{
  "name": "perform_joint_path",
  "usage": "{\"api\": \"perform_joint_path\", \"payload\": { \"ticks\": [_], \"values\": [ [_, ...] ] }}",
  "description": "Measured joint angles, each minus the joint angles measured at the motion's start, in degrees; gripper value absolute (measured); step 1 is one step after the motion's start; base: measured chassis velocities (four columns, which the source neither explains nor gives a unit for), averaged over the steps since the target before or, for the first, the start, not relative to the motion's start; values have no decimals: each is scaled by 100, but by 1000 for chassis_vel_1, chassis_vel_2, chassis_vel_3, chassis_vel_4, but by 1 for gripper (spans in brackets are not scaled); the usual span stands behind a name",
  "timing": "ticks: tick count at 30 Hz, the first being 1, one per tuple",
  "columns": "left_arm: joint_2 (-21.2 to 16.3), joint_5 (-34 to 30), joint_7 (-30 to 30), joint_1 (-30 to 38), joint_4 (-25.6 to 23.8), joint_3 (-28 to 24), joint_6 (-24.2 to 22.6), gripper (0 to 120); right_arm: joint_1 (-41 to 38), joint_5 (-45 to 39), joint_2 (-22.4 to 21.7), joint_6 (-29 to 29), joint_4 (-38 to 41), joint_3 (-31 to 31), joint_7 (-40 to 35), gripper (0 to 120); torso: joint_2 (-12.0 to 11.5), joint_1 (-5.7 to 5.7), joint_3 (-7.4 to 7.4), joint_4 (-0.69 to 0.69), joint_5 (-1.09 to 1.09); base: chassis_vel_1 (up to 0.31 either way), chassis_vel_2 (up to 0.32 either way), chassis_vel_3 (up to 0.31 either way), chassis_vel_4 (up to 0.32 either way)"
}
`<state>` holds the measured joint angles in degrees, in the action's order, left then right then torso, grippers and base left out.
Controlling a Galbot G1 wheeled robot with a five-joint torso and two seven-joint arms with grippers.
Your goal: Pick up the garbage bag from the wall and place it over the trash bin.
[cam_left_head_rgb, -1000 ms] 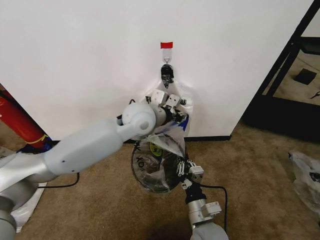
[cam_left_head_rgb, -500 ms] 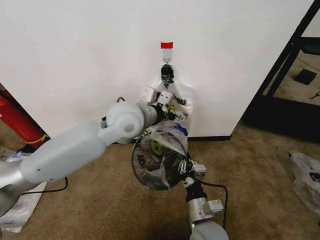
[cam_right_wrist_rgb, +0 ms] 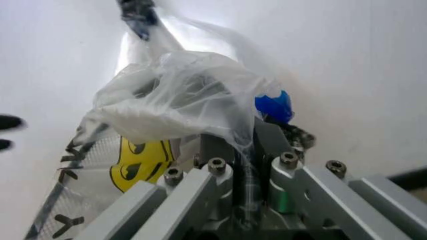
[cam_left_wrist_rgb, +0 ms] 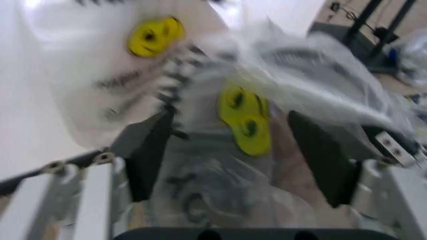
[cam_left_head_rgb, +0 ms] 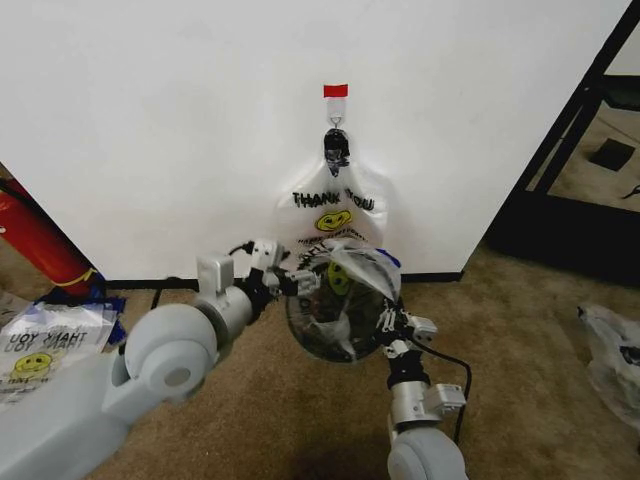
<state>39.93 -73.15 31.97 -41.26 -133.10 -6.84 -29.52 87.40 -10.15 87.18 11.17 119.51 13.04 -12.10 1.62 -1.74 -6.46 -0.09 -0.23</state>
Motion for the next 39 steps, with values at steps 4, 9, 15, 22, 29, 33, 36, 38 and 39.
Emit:
{"api": "perform_joint_path", "payload": {
  "ticks": [4,9,15,22,29,33,36,38,39],
  "values": [
    [95,-223,140,90,-7,-180,-172,54,50,294,52,114,0,-37,70,2,0,0,0,4,0,0,0,0,0],
    [198,-497,290,176,63,-327,-252,37,33,470,55,198,-79,-102,99,2,0,0,-1,3,1,0,0,0,0],
    [410,-853,443,379,355,-524,-299,12,-58,626,23,263,-200,-205,148,2,-1,0,-1,4,0,0,0,0,0],
    [503,-730,433,425,742,-682,-314,0,-80,620,12,274,-200,-224,171,2,-1,-1,-1,4,0,0,0,0,0],
    [664,-680,378,416,1033,-713,-336,0,-99,614,15,276,-208,-241,174,2,-1,-1,-1,4,0,0,0,0,0],
    [723,-721,407,452,1054,-756,-356,0,-106,632,18,276,-226,-258,176,2,-1,-1,-1,4,0,0,0,0,0],
    [738,-730,421,542,1056,-854,-385,0,-99,663,20,275,-238,-275,182,2,-1,-1,-1,4,0,0,0,0,0],
    [742,-732,433,599,1095,-950,-399,0,-93,679,26,275,-238,-284,184,2,-1,-1,-1,4,1,0,0,0,0],
    [742,-732,433,599,1095,-950,-399,0,-93,679,26,275,-238,-284,184,2,-1,-1,-1,4,1,0,0,0,0]
  ]
}}
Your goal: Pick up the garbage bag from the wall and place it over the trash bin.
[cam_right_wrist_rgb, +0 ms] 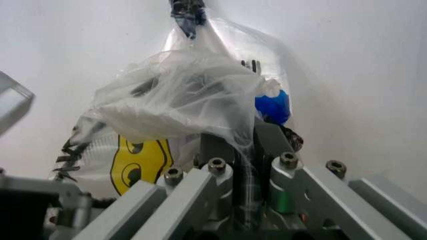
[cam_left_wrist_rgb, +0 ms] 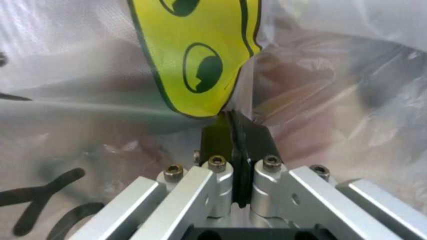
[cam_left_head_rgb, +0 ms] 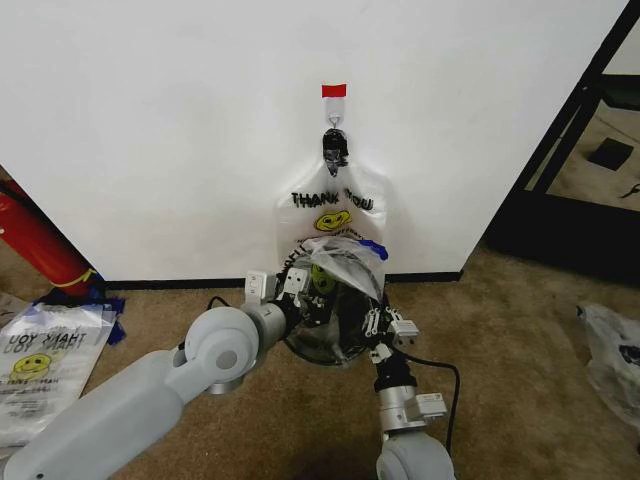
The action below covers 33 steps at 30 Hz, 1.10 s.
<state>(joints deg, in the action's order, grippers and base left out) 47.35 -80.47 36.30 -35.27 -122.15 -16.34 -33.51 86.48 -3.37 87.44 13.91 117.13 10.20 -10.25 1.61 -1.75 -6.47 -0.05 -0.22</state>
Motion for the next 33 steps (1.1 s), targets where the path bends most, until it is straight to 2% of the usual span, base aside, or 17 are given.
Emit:
{"api": "perform_joint_path", "payload": {
  "ticks": [7,13,24,33],
  "values": [
    [201,19,91,118,345,-358,-49,0,55,76,47,1,17,-33,27,2,0,0,0,0,-3,0,0,0,0],
    [372,31,105,189,613,-407,-52,0,126,105,79,21,67,-74,48,2,0,0,0,1,-6,0,0,0,0],
    [519,80,117,262,773,-495,-61,0,153,97,104,21,70,-86,49,2,0,0,0,-1,-5,0,0,0,0],
    [633,-171,121,415,766,-619,-92,0,159,88,112,24,53,-122,71,2,0,1,0,2,-7,0,0,0,0]
  ]
}}
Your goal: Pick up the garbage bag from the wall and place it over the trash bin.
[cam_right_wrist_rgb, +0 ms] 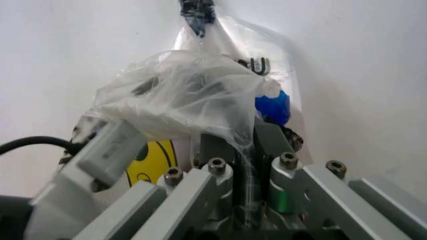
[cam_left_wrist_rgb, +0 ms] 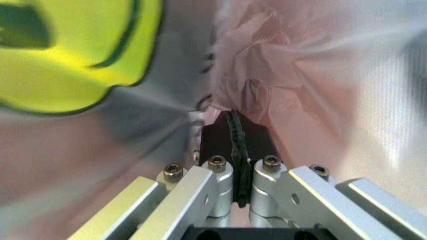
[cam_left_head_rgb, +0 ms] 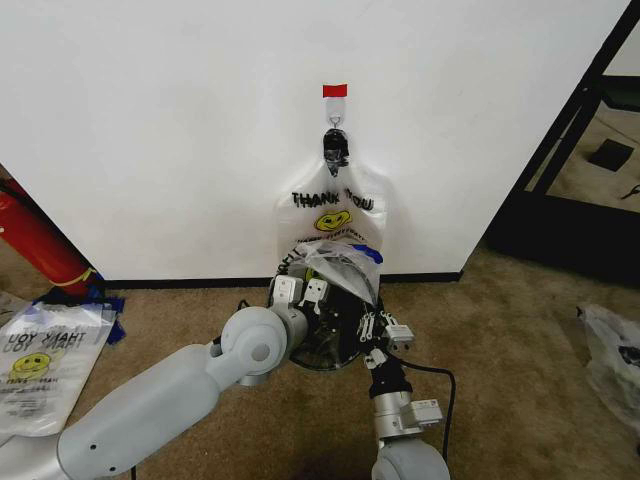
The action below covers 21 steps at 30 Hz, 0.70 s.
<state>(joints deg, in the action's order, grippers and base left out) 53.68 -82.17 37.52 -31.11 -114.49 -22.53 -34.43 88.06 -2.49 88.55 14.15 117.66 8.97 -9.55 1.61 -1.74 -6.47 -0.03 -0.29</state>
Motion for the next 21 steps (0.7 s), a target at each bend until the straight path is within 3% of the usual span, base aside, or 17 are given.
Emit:
{"api": "perform_joint_path", "payload": {
  "ticks": [15,17,21],
  "values": [
    [197,-816,305,84,-77,32,11,0,3,-93,-2,-2,-22,-11,-5,2,0,0,0,-4,2,0,0,0,0],
    [186,-811,300,84,-75,24,-20,0,0,-134,-2,-17,-23,-11,-15,2,0,0,0,-5,2,0,0,0,0],
    [162,-80,187,134,101,-161,-132,0,-1,-165,-2,-39,-23,-22,-17,2,0,0,0,-2,3,0,0,0,0]
  ]
}}
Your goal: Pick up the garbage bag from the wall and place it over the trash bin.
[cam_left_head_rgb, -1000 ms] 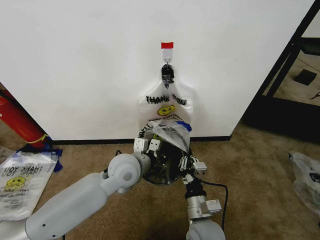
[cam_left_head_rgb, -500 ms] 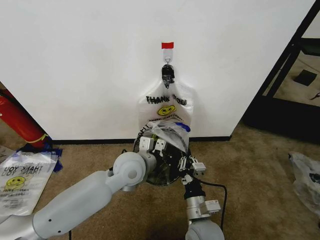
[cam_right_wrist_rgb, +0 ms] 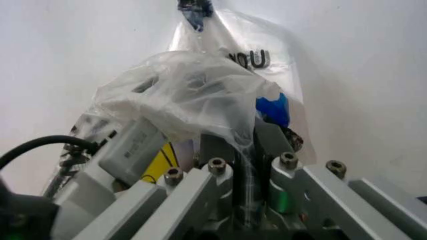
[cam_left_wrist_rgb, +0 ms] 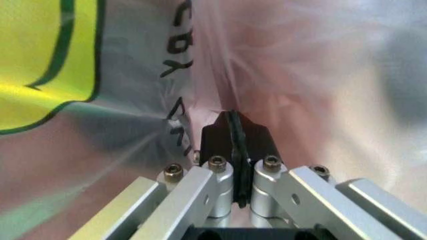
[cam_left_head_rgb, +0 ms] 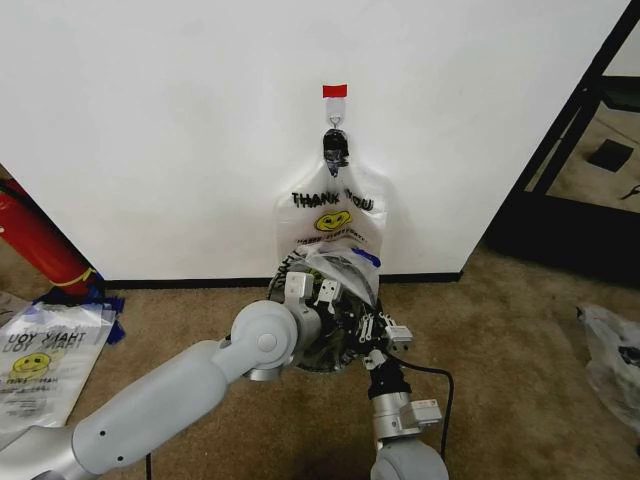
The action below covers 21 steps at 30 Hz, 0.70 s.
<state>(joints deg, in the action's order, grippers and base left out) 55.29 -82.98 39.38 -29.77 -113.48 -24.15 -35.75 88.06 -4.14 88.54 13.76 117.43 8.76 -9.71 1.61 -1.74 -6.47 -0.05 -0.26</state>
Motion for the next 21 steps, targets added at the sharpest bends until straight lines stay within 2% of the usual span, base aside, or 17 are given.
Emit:
{"api": "perform_joint_path", "payload": {
  "ticks": [5,9,13,14,17,18,20,21],
  "values": [
    [14,310,-4,77,66,-89,-49,0,3,49,4,5,1,-7,7,2,0,0,0,0,-1,0,0,0,0],
    [-22,29,-7,69,-26,-24,-67,0,12,-112,7,-8,0,-44,9,2,0,0,0,2,0,0,0,0,0],
    [-75,134,30,21,80,8,-44,0,12,-516,16,-122,46,-98,-22,2,0,0,0,-1,30,0,0,0,0],
    [-72,198,39,16,126,8,-15,0,17,-538,8,-130,55,-101,-22,2,0,0,0,-1,32,0,0,0,0],
    [-43,255,64,8,177,7,34,0,39,-554,-7,-135,61,-101,-23,2,0,0,0,-1,31,0,0,0,0],
    [-18,279,68,0,189,3,78,0,57,-575,-16,-136,67,-100,-18,2,0,0,0,-2,24,0,0,0,0],
    [33,360,25,-37,193,-2,197,0,99,-793,-19,-163,124,-108,25,2,0,-1,0,-3,23,0,0,0,0],
    [27,368,15,-49,174,0,216,0,102,-963,-16,-182,161,-105,65,2,0,-1,0,-3,13,0,0,0,0]
  ]
}}
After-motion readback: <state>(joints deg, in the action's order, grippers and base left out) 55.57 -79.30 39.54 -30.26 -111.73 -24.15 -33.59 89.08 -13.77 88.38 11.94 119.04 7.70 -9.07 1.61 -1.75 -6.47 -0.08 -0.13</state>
